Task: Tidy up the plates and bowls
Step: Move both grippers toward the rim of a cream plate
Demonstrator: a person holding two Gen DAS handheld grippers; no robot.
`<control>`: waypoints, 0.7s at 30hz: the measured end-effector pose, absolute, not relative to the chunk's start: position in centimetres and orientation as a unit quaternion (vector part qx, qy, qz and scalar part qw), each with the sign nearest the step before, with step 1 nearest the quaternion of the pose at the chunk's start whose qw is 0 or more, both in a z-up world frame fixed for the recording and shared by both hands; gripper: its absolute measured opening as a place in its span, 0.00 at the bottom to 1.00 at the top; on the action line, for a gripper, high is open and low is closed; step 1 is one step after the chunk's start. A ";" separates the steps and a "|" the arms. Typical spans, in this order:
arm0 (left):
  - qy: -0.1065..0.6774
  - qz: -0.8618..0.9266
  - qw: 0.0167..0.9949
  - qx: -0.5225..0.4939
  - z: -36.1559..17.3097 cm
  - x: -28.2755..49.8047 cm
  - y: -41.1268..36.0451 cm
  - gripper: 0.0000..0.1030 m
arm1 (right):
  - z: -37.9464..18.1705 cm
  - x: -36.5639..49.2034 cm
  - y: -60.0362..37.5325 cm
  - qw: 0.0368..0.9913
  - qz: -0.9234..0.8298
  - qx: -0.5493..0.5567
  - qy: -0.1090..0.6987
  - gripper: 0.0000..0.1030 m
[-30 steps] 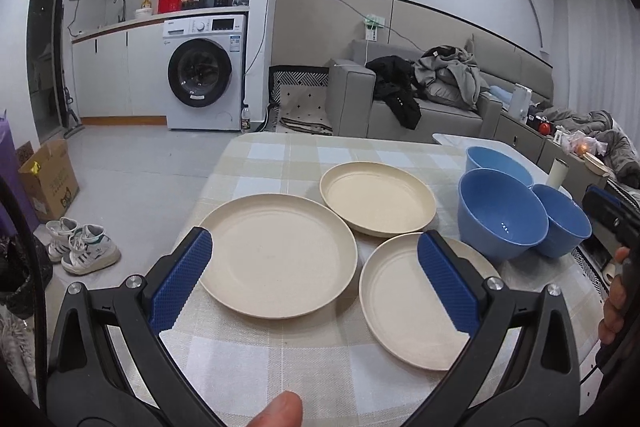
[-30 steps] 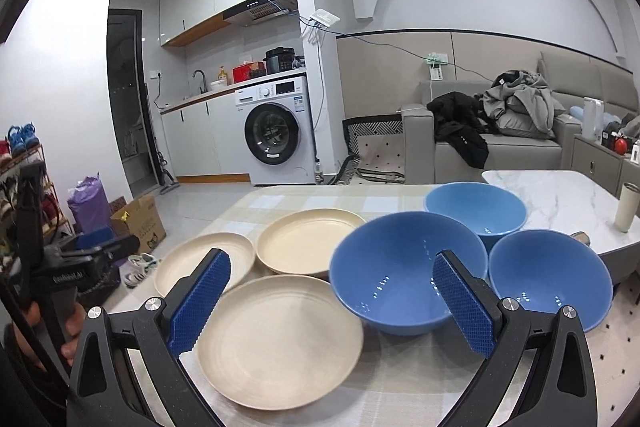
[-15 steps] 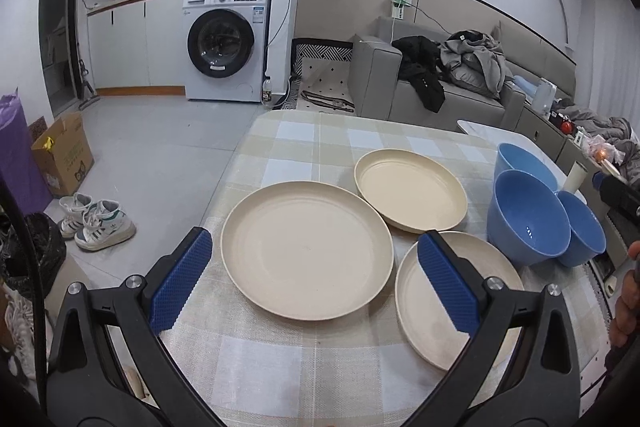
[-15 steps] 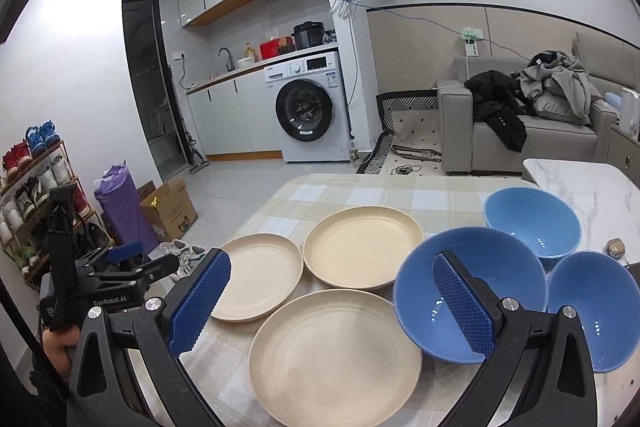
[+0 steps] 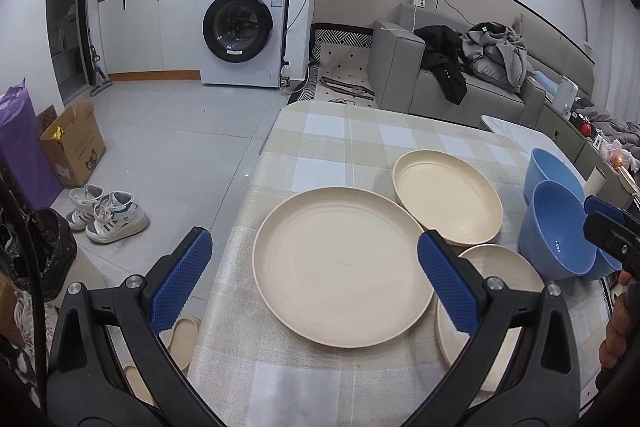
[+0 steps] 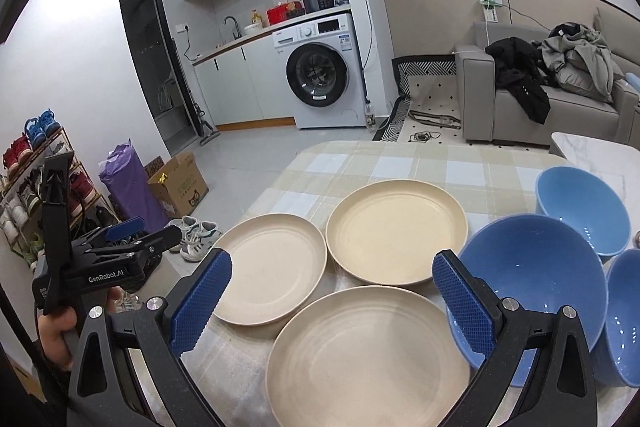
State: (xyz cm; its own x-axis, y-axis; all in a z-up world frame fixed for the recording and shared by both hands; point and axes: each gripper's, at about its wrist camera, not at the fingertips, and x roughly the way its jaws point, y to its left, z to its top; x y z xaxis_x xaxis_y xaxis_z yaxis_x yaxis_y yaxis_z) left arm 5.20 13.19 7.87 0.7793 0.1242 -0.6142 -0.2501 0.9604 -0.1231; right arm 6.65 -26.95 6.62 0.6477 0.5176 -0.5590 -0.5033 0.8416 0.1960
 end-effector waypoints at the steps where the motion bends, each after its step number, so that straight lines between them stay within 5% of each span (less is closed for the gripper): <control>1: 0.318 0.103 0.937 -0.100 7.6 5.5 13.6 1.00 | 6.4 7.0 -26.8 0.906 0.283 0.013 0.315 1.00; 21: 0.379 0.120 0.907 -0.137 -1.0 11.6 18.5 0.99 | -0.6 14.0 -19.2 0.866 0.297 -0.010 0.402 0.97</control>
